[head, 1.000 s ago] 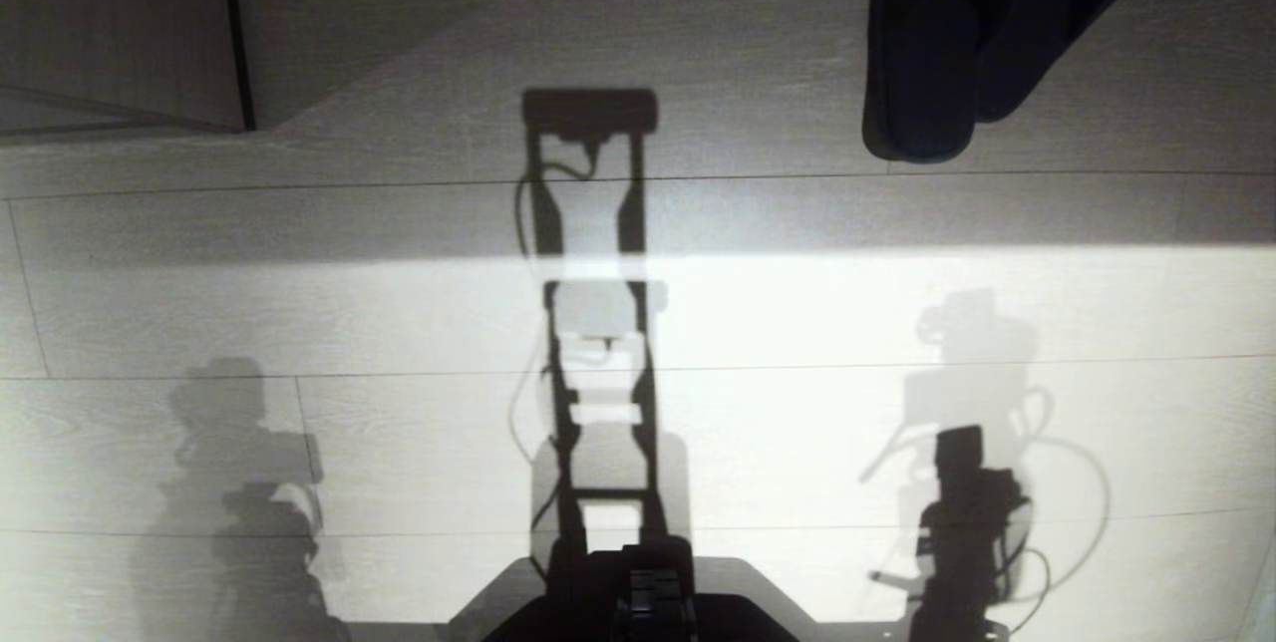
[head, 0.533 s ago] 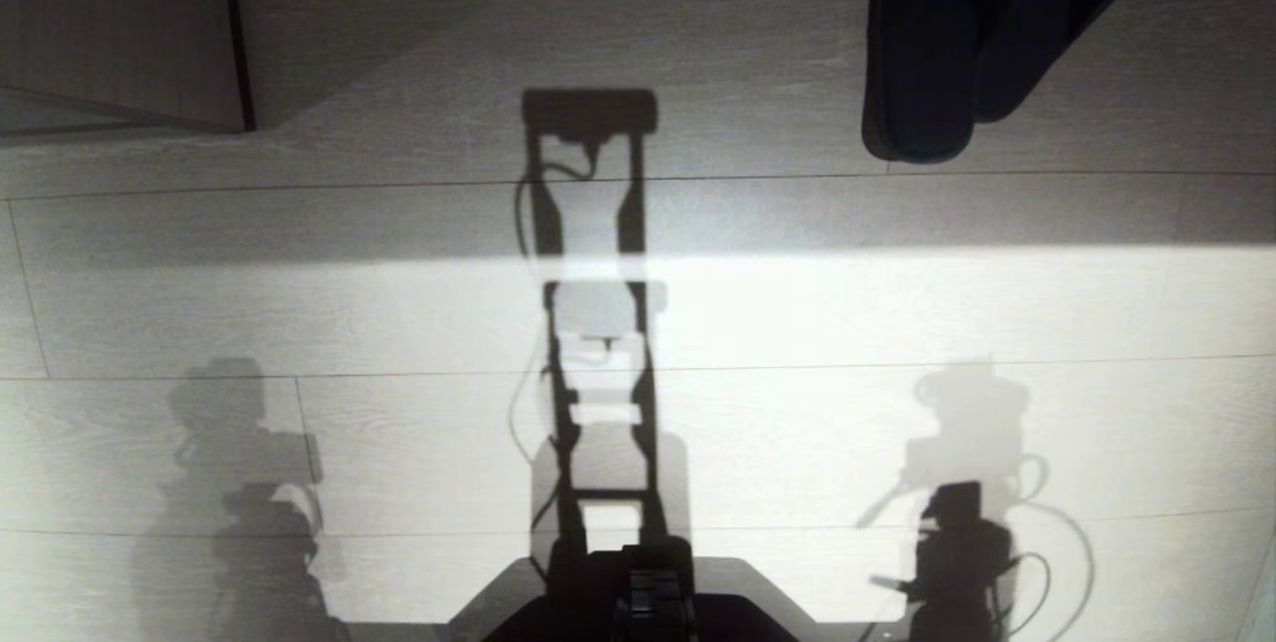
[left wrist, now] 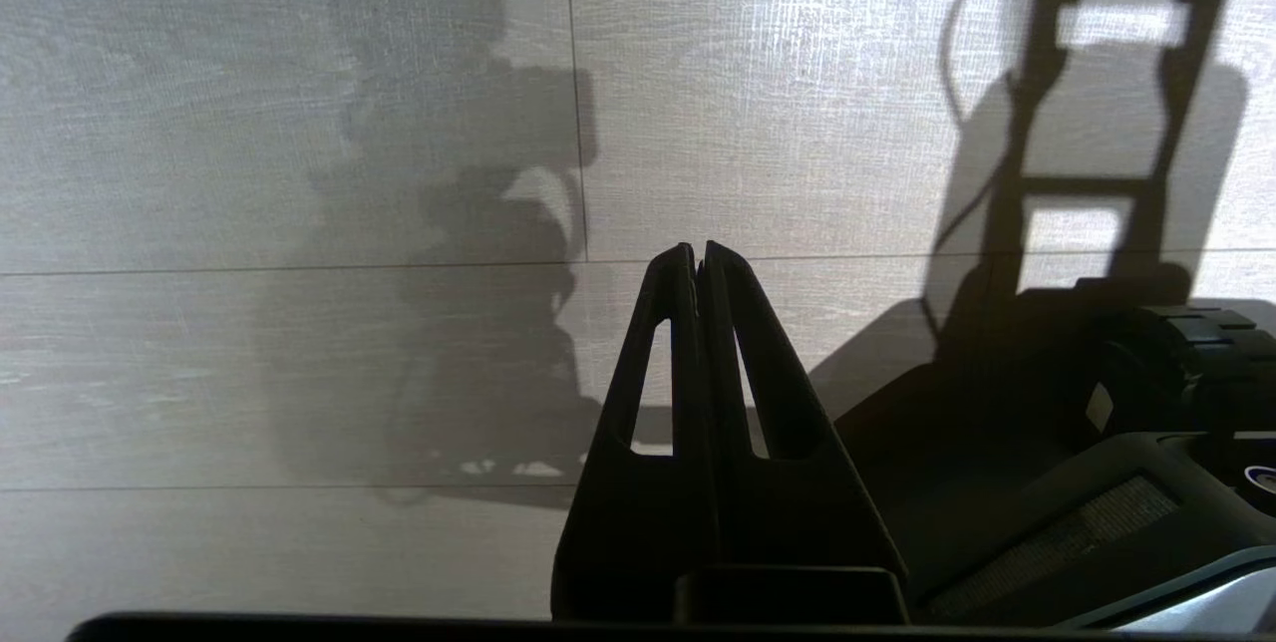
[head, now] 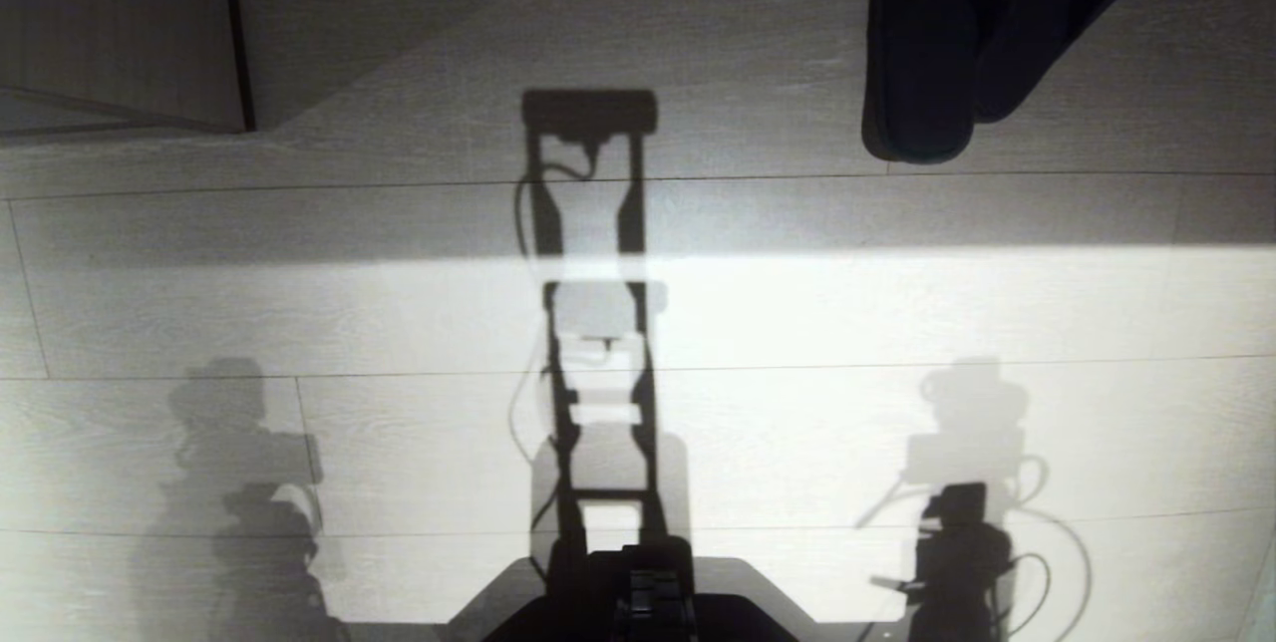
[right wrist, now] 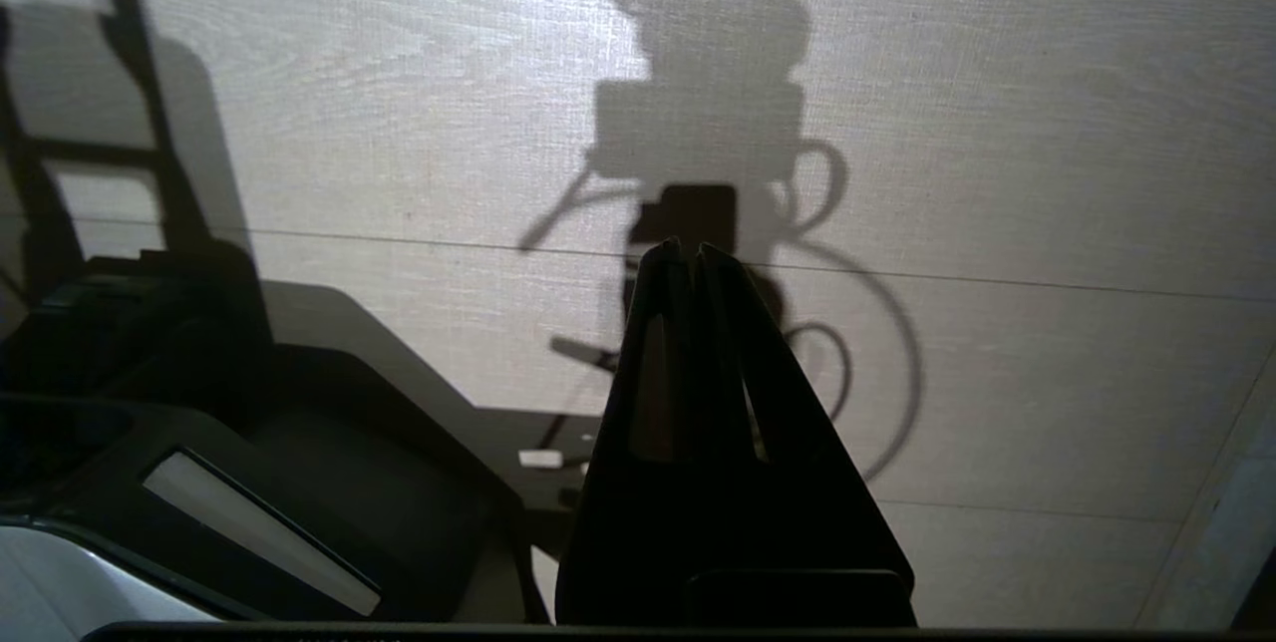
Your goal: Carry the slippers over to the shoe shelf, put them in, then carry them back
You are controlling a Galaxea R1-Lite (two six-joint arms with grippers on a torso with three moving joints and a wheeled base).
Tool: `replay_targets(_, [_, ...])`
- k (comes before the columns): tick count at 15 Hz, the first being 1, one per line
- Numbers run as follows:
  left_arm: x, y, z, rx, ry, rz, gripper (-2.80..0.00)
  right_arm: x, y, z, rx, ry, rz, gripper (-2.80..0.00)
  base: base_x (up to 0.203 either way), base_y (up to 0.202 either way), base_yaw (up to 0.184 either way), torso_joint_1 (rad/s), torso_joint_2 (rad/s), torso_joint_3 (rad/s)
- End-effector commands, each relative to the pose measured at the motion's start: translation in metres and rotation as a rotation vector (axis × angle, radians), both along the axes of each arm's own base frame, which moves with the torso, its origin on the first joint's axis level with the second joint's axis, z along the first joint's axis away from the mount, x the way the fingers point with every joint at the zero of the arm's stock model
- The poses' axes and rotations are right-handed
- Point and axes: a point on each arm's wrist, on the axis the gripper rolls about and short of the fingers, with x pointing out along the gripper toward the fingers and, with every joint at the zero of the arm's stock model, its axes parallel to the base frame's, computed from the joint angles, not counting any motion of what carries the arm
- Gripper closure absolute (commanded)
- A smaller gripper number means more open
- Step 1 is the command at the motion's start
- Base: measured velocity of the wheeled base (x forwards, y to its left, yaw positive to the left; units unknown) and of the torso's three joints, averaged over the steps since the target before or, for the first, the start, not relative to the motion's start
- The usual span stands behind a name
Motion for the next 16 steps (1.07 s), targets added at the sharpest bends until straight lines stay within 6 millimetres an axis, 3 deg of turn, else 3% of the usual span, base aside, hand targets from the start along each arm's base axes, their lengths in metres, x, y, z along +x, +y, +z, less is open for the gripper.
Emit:
replay_targets(1, [0.0000,0.0000,0.0000,-0.001,-0.001,0.000,0.00,0.0004,0.0000,0.0000,-0.001,0.006,0.001,0.00,0.000,0.000,0.000,0.000,0.00,0.000])
replay_targets(7, [0.0000,0.0000,0.0001,-0.002,-0.001,0.001,0.00,0.0004,0.0000,0.0000,-0.001,0.006,0.001,0.00,0.000,0.000,0.000,0.001,0.00,0.025])
replay_targets(16, [0.0001,0.0000,0.0002,-0.002,-0.001,0.000,0.00,0.0004,0.0000,0.0000,-0.001,0.006,0.001,0.00,0.000,0.000,0.000,0.003,0.00,0.192])
